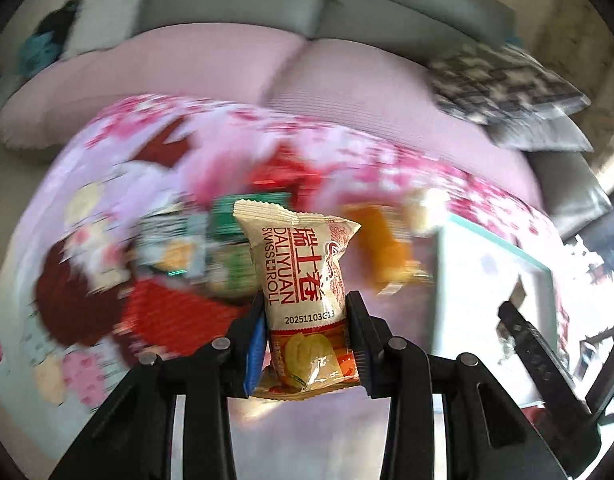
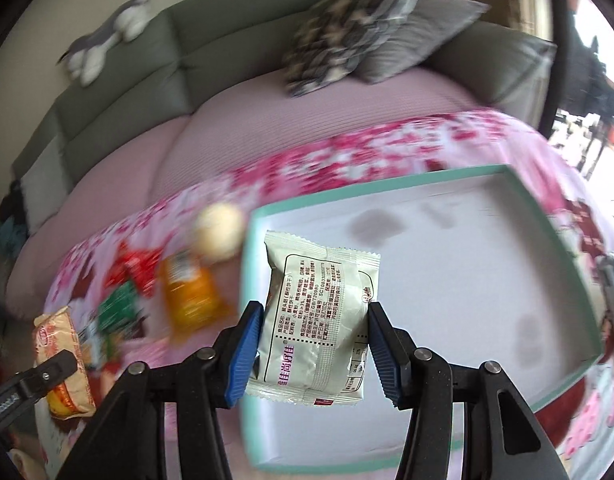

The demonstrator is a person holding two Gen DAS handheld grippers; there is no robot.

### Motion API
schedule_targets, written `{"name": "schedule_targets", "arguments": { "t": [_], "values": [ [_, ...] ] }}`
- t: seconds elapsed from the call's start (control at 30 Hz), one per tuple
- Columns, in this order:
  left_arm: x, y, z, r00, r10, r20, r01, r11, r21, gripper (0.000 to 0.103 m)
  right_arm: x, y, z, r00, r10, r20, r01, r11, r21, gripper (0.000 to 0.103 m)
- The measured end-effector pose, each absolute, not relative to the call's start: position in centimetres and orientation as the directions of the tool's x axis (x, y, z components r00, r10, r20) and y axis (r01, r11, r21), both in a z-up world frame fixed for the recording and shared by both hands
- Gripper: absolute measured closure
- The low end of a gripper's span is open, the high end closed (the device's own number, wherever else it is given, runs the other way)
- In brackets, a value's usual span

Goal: Organize snacks
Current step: 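Carry both packs over the teal tray and open both grippers to drop them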

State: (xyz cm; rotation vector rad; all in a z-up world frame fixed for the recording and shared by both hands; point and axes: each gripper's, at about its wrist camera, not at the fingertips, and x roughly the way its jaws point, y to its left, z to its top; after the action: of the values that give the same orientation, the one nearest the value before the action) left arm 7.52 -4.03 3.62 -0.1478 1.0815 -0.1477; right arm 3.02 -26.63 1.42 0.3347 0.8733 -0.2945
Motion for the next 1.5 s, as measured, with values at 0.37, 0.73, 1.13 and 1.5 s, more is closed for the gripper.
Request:
{"name": "schedule_targets", "arguments": {
  "t": [0.37,0.73,1.13,1.5],
  "values": [
    [9.8,-18.1,2.8,0.402,-0.305,-0.863,0.338,0.926,-0.170,0.064,2.3,-33.2,0.5,0.566,-0.259,-0.783,0.527,0.844,0.102,0.048],
    [12.0,-23.3,-0.5,0.381,-0.293,-0.877,0.385,0.913,-0.138,0.064,1.8,-37.4,-1.4,0.499,-0.332,-0.801,0.623,0.780,0.065,0.048],
    [12.0,-23.2,0.2,0.393,-0.275,-0.878,0.374,0.920,-0.121,0.026,2.0,-36.9,-0.7,0.500,-0.341,-0.796,0.609,0.792,0.043,0.040],
    [11.6,-18.9,1.5,0.441,-0.149,-0.885,0.255,0.966,-0.036,0.019,2.2,-36.1,-0.7,0.503,-0.321,-0.803,0.574,0.818,0.032,0.000]
  ]
}}
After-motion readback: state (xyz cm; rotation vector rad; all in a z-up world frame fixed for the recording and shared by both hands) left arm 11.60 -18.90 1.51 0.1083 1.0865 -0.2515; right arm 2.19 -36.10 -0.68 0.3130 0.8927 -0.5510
